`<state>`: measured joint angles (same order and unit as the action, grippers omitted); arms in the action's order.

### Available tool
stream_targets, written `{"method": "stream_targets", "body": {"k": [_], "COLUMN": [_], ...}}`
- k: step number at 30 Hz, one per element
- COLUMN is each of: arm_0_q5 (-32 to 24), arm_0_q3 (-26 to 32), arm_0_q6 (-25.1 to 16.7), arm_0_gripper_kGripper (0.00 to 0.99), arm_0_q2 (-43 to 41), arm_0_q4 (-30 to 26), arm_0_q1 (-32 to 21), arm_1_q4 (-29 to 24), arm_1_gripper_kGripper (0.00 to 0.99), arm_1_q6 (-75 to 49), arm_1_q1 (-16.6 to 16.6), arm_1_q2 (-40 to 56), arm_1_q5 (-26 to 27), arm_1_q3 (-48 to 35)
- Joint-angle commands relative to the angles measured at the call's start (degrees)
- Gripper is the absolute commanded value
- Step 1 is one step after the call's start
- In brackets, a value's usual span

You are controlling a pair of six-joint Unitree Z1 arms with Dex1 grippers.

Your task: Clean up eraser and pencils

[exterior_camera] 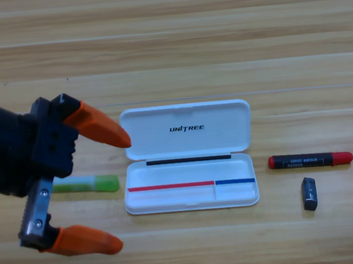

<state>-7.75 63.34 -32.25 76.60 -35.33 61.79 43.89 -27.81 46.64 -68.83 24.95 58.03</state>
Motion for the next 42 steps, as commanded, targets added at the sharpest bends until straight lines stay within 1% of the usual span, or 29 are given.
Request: {"method": "stream_targets", "body": {"k": [1,6,9,12,14,16,17,20,21,22,24,27,28,31,33,38,42], "arm_0_q5": [0.63,0.54,0.54,0.63,0.89,2.21,3.00,6.87,9.77,12.93,16.71,16.80,16.36,15.48,15.83,16.80,15.57], "arm_0_q3": [-0.41,-0.50,-0.59,-0.68,-0.94,-0.85,-0.50,3.02,3.81,3.72,3.19,2.93,2.93,2.75,2.40,2.93,6.71], "arm_0_q6": [0.25,0.25,0.25,0.25,0.17,-0.36,-1.06,-5.55,-6.95,-8.80,-13.81,-20.93,-22.42,-26.20,-26.90,-26.29,-25.32], "arm_0_gripper_kGripper": [0.979,0.979,0.979,0.979,0.979,0.979,0.979,0.980,0.980,0.979,0.979,0.979,0.977,0.974,0.974,0.959,0.959], "arm_0_q2": [0.92,0.92,0.92,0.83,0.92,1.18,1.36,2.67,2.85,2.76,3.02,4.61,5.40,8.47,11.29,17.79,23.68], "arm_0_q4": [-0.61,-0.88,-1.05,-1.14,-1.23,-1.67,-2.28,-7.12,-8.35,-8.61,-8.79,-8.70,-8.70,-8.70,-8.61,-8.88,-12.83], "arm_0_q1": [1.67,1.76,1.67,1.67,1.67,1.67,1.67,1.58,1.40,0.96,-2.29,-9.58,-11.69,-17.05,-19.78,-24.26,-26.28], "arm_1_q4": [-1.35,-1.88,-1.88,-1.88,-1.96,-3.02,-3.63,-3.11,-1.79,-0.73,0.23,-0.03,-0.03,-0.29,-0.65,-2.23,-2.58], "arm_1_gripper_kGripper": [0.985,0.985,0.986,0.986,0.986,0.985,0.985,0.983,0.983,0.983,0.983,0.989,0.989,0.990,0.990,0.982,0.973], "arm_1_q6": [-0.05,2.85,5.67,9.36,11.38,15.86,19.82,27.37,29.31,29.66,30.80,35.37,38.19,43.90,48.29,57.08,62.18], "arm_1_q1": [1.70,1.70,1.00,-1.11,-2.34,-2.43,-2.52,-2.52,-2.52,-2.52,-2.52,-2.52,-2.52,-2.52,-2.52,-2.61,-3.40], "arm_1_q2": [-2.28,-2.28,-2.63,-3.24,-5.18,-7.55,-8.52,-13.96,-16.87,-19.41,-23.72,-29.52,-30.93,-34.53,-36.29,-40.77,-44.02], "arm_1_q5": [0.89,0.89,-0.60,-3.42,-6.76,-11.76,-14.40,-17.83,-19.15,-19.06,-19.41,-20.47,-21.34,-21.78,-21.70,-22.31,-22.66], "arm_1_q3": [-1.78,-1.61,-1.26,-1.43,-2.05,-1.52,-1.43,-0.03,1.38,2.52,3.93,5.51,6.39,7.97,8.85,10.43,10.43]}}
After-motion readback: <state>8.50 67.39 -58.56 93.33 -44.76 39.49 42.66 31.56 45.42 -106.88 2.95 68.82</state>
